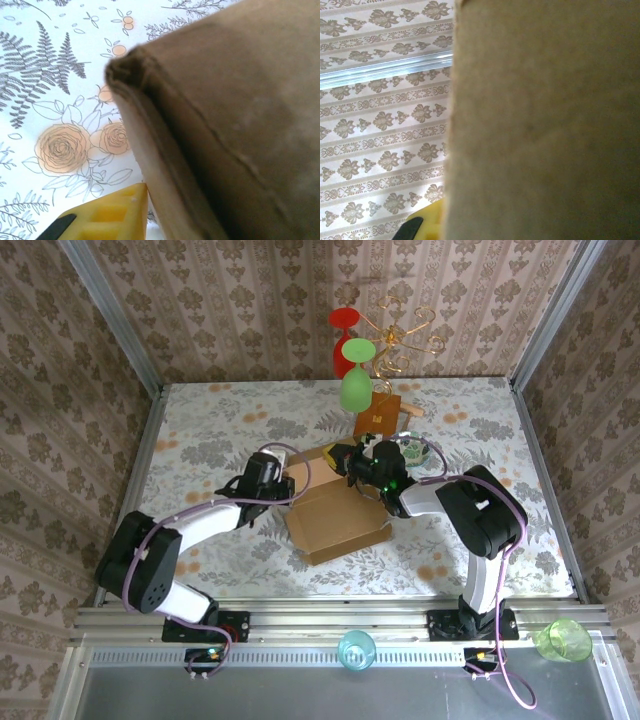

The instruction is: Fold the paper box

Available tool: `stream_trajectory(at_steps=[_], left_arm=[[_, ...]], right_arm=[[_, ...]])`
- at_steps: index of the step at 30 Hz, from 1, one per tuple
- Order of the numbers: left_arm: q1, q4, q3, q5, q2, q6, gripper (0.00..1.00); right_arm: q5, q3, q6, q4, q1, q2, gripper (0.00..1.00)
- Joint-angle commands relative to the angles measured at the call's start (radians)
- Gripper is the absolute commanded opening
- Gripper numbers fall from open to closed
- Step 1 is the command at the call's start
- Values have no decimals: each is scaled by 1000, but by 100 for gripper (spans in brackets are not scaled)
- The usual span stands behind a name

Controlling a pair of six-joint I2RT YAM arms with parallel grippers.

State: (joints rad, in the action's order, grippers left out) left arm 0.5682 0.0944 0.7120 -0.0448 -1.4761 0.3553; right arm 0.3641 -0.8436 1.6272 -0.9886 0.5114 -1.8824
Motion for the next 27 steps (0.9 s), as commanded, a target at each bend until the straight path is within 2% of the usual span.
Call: stream_trajectory(at_steps=[1,5,11,18,22,27], left_arm=[[18,-17,25,-73,-28,52,18],[46,-33,43,-121,-47,64,15],[71,-83,75,-176,-94,96,21],[75,-99,82,-205,-129,133,22],[76,-94,82,-208,-142,146,17],[76,-113,98,-229,-157,170,2]], right_arm=[[19,6,16,34,19,-27,0],[12,8,22,36,21,-26,0],[7,8,27,36,24,-27,0],[3,11,33,33,26,-26,0],[1,9,37,35,26,-25,0],[-7,12,40,36,28,-24,0]])
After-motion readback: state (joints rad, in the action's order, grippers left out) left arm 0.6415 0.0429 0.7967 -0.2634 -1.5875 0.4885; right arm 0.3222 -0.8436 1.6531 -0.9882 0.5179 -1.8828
